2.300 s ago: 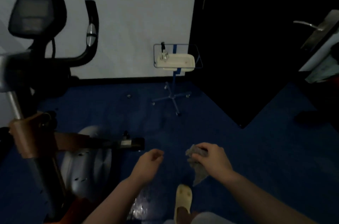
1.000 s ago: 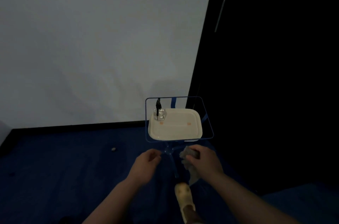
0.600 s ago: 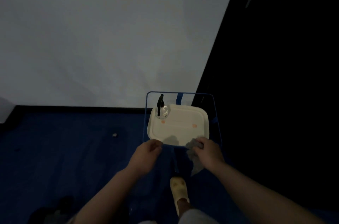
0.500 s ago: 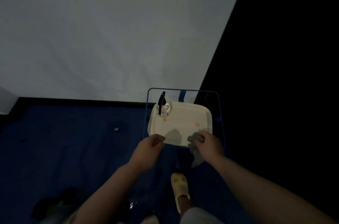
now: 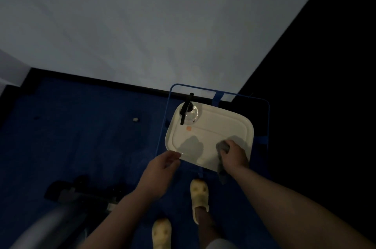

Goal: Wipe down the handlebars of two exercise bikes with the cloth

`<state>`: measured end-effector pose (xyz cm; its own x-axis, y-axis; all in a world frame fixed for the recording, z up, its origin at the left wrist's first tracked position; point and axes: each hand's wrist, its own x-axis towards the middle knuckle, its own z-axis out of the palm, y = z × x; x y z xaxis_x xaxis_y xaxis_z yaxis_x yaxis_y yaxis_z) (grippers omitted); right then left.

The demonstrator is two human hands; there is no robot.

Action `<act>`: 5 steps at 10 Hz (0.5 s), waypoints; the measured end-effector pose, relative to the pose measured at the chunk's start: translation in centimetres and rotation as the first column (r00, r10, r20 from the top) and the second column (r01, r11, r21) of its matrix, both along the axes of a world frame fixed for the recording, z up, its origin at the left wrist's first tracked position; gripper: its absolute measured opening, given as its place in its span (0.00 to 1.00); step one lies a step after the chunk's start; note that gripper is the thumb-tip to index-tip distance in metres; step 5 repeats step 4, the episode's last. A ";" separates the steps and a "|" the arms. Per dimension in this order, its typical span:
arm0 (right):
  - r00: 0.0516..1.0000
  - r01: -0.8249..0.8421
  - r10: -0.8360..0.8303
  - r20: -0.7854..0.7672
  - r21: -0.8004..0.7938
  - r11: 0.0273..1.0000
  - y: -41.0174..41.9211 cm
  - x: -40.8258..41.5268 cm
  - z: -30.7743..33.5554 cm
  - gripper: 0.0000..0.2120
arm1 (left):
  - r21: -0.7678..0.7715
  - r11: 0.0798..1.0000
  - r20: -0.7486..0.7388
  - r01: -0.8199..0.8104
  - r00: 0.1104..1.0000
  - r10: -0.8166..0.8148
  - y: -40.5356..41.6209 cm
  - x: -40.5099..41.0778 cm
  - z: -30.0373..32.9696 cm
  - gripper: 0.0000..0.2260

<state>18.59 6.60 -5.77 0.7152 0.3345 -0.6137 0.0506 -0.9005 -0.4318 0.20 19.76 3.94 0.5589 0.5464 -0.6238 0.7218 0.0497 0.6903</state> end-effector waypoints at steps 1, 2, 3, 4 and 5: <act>0.997 -0.064 0.062 -0.035 -0.079 0.995 -0.2 0.0 -0.5 0.13 | -0.021 0.999 -0.017 -0.029 0.999 0.029 -0.2 0.2 -0.3 0.11; 0.997 -0.071 0.071 -0.015 -0.056 0.996 -0.4 -0.2 0.2 0.12 | -0.011 0.999 -0.007 -0.034 0.999 0.033 -0.3 0.3 0.3 0.12; 0.998 -0.051 0.051 -0.027 -0.014 0.999 -0.8 -0.7 1.5 0.10 | 0.008 0.999 0.016 -0.036 0.999 0.036 -0.2 0.3 1.5 0.11; 0.999 -0.048 0.048 -0.008 0.056 0.997 -1.4 -1.7 3.4 0.10 | 0.036 0.999 0.060 -0.037 0.998 0.035 -0.7 -0.2 3.3 0.10; 0.999 -0.048 0.048 -0.008 0.056 0.997 -1.4 -1.7 3.4 0.10 | 0.036 0.999 0.060 -0.037 0.998 0.035 -0.7 -0.2 3.3 0.10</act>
